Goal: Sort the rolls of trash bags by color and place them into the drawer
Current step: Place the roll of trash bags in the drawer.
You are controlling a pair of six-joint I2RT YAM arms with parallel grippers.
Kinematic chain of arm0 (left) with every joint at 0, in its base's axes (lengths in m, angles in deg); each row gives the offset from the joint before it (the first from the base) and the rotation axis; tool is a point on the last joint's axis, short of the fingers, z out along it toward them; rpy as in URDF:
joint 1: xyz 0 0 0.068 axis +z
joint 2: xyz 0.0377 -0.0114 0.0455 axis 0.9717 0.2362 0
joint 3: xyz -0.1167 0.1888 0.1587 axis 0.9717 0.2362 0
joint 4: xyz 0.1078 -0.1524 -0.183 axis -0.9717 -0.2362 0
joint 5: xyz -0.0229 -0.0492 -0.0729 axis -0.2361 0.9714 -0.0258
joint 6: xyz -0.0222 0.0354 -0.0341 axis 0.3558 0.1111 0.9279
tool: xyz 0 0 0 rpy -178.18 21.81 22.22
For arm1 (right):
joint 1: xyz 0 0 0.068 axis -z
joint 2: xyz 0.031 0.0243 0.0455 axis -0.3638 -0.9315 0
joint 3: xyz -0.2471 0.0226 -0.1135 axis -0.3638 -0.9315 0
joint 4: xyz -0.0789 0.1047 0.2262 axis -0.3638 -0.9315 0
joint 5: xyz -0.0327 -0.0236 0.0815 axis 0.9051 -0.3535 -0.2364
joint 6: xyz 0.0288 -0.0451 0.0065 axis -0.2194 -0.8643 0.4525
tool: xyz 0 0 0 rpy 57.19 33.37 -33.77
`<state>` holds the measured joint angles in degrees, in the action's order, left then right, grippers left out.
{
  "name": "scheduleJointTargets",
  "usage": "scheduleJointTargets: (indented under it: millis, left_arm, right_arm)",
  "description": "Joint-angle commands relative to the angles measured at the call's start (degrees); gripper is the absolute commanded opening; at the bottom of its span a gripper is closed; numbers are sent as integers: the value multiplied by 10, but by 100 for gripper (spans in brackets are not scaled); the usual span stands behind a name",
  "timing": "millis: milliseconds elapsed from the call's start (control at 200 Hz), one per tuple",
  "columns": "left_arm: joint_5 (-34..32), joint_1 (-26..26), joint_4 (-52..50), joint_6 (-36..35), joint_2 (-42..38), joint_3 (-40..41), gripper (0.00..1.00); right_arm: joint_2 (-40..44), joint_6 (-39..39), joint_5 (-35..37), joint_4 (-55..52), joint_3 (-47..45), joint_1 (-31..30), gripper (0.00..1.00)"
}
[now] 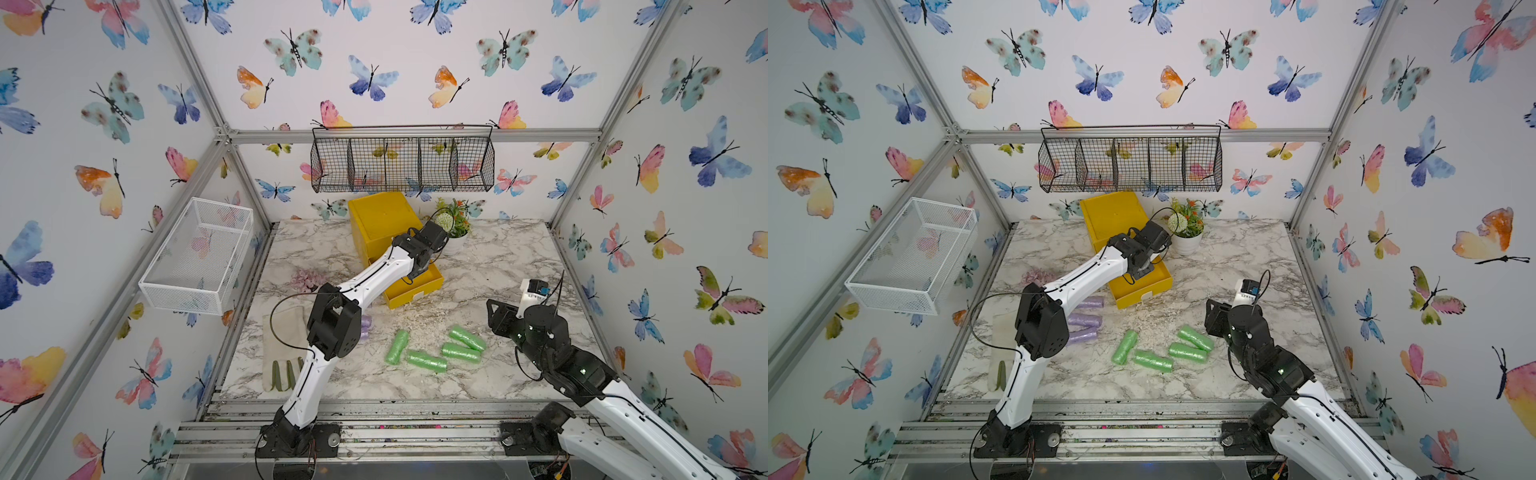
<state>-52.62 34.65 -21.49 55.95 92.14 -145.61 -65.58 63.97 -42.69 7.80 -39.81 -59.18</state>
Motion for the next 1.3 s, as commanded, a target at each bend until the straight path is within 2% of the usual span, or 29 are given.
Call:
scheduleJointTargets:
  millis: [0, 345, 586, 1041, 1291]
  left_arm:
    - [-22, 5, 22, -32, 17, -9, 0]
    - [-27, 14, 59, -73, 31, -9, 2]
    - [-34, 16, 77, -90, 46, -14, 9]
    - [-39, 15, 88, -94, 36, -8, 44]
    - [-33, 9, 92, -94, 13, 1, 51]
  right_arm:
    - [0, -8, 9, -3, 10, 2, 48]
    - [-15, -13, 9, 8, 7, 2, 48]
    - [-28, -14, 6, 18, 6, 2, 48]
    - [-35, -14, 5, 25, 2, 2, 48]
    - [-30, -11, 4, 22, 1, 2, 49]
